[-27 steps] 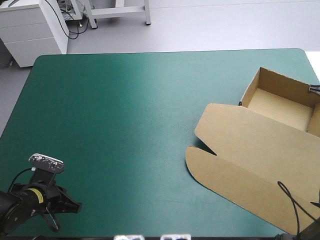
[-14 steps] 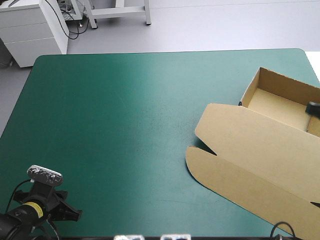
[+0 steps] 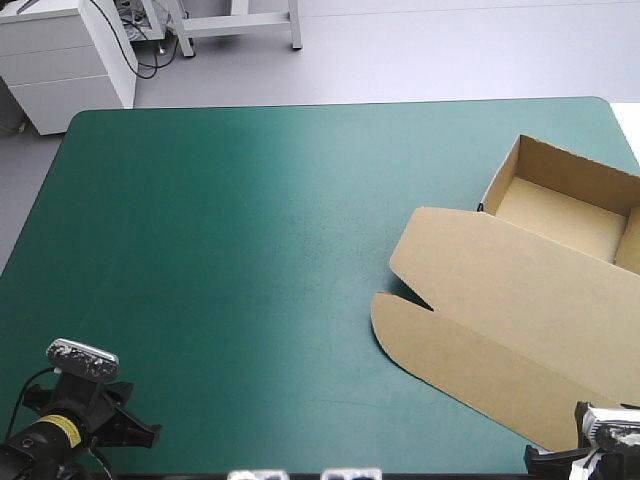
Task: Fold the box
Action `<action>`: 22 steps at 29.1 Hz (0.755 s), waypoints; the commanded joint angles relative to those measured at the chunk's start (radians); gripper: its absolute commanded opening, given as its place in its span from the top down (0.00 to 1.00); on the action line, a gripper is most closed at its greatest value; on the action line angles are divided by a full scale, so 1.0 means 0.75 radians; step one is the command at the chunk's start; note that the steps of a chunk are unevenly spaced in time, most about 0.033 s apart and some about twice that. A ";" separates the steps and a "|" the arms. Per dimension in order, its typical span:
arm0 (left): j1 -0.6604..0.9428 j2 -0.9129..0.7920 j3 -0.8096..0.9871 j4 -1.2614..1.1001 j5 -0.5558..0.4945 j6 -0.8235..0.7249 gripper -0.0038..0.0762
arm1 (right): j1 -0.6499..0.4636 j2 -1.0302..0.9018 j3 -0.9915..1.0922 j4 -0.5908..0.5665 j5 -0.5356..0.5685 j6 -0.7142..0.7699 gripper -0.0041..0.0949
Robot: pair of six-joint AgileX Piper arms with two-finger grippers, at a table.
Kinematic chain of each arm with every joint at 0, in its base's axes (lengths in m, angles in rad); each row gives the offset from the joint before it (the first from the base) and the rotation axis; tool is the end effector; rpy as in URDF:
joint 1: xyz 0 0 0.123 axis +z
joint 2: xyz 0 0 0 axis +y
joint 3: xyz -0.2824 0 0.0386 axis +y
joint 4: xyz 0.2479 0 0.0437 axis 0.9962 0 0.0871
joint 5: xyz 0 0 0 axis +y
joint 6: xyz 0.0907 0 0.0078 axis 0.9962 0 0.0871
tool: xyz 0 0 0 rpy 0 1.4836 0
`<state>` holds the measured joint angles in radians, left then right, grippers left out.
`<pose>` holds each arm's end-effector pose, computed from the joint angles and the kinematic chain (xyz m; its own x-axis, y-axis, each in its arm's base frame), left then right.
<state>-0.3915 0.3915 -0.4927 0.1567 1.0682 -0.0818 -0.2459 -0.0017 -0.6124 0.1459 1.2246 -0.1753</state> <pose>0.0543 -0.0090 0.2657 -0.7109 0.2872 -0.6419 0.2928 0.9508 0.1012 -0.0230 0.0186 0.2948 -0.4938 -0.0039 -0.8696 0.0647 0.9971 -0.0412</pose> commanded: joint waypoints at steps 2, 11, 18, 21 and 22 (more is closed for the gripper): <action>-0.006 0.012 -0.029 0.010 -0.068 -0.003 0.96 | 0.003 0.027 0.020 0.045 -0.114 -0.009 0.98; -0.006 0.012 -0.029 0.010 -0.068 -0.003 0.96 | 0.000 0.027 0.088 0.062 -0.071 0.051 0.98; -0.006 0.012 -0.029 0.010 -0.068 -0.003 0.96 | 0.000 0.027 0.088 0.060 -0.071 0.051 0.98; -0.006 0.012 -0.029 0.010 -0.068 -0.003 0.96 | 0.000 0.027 0.088 0.060 -0.071 0.051 0.98; -0.006 0.012 -0.029 0.010 -0.068 -0.003 0.96 | 0.000 0.027 0.088 0.060 -0.071 0.051 0.98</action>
<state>-0.3915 0.3908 -0.4927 0.1567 1.0672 -0.0818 -0.2459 -0.0024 -0.5258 0.1811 1.2325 -0.1374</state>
